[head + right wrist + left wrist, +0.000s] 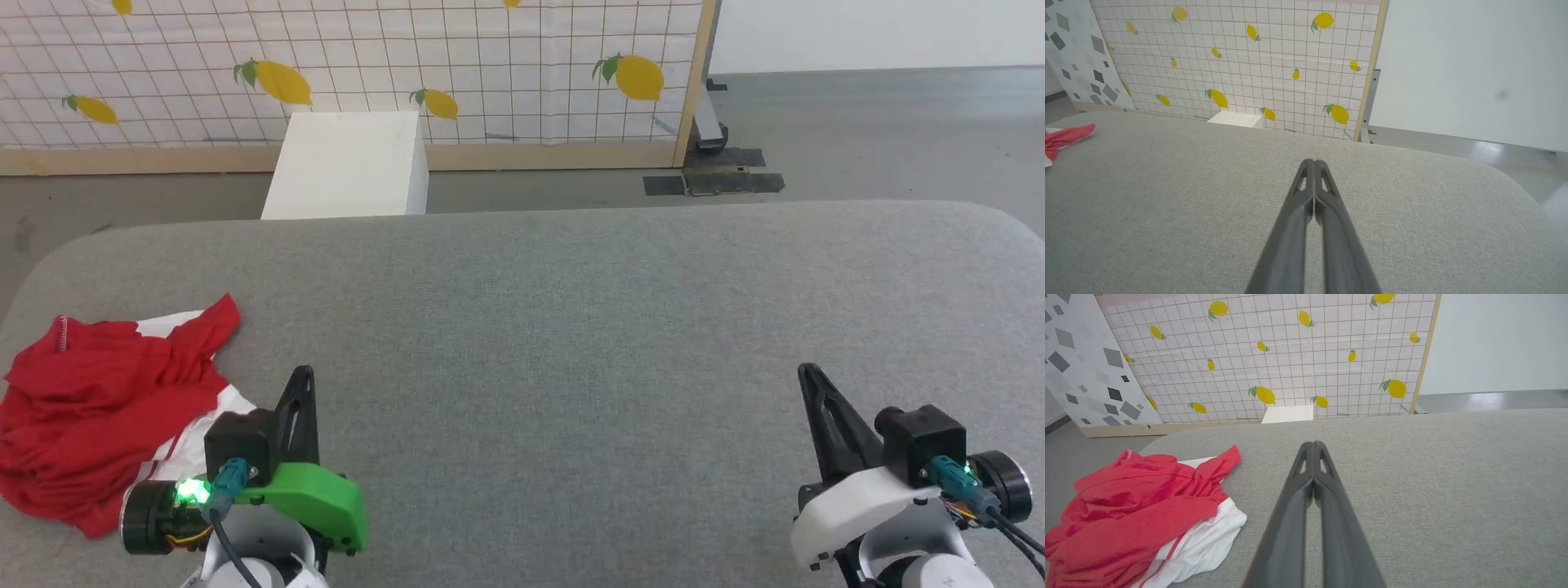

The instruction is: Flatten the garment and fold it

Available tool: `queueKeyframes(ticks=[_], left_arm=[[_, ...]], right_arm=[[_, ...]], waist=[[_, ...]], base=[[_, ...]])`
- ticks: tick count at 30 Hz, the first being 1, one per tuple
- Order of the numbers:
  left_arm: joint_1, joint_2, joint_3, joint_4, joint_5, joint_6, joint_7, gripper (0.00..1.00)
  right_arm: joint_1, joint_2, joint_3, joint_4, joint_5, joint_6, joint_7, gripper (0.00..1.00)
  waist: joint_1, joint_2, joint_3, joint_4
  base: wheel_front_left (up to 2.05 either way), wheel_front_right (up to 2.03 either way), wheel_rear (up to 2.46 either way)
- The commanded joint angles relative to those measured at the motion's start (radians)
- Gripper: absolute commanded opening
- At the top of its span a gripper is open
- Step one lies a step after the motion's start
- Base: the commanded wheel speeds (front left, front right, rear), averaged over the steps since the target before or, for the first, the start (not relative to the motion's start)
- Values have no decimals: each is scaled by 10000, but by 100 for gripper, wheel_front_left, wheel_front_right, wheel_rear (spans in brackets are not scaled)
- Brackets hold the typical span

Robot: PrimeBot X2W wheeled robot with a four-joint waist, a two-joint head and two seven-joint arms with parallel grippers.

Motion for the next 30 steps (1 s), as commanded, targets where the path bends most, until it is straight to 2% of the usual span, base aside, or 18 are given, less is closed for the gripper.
queueKeyframes(ticks=[1,30], left_arm=[[147,-51,43,-28,103,68,14,0],[147,-51,43,-28,103,68,14,0]], right_arm=[[-152,22,14,-53,-66,-17,-1,0],[-152,22,14,-53,-66,-17,-1,0]], waist=[[0,0,0,0],[0,0,0,0]], base=[[0,0,0],[0,0,0]])
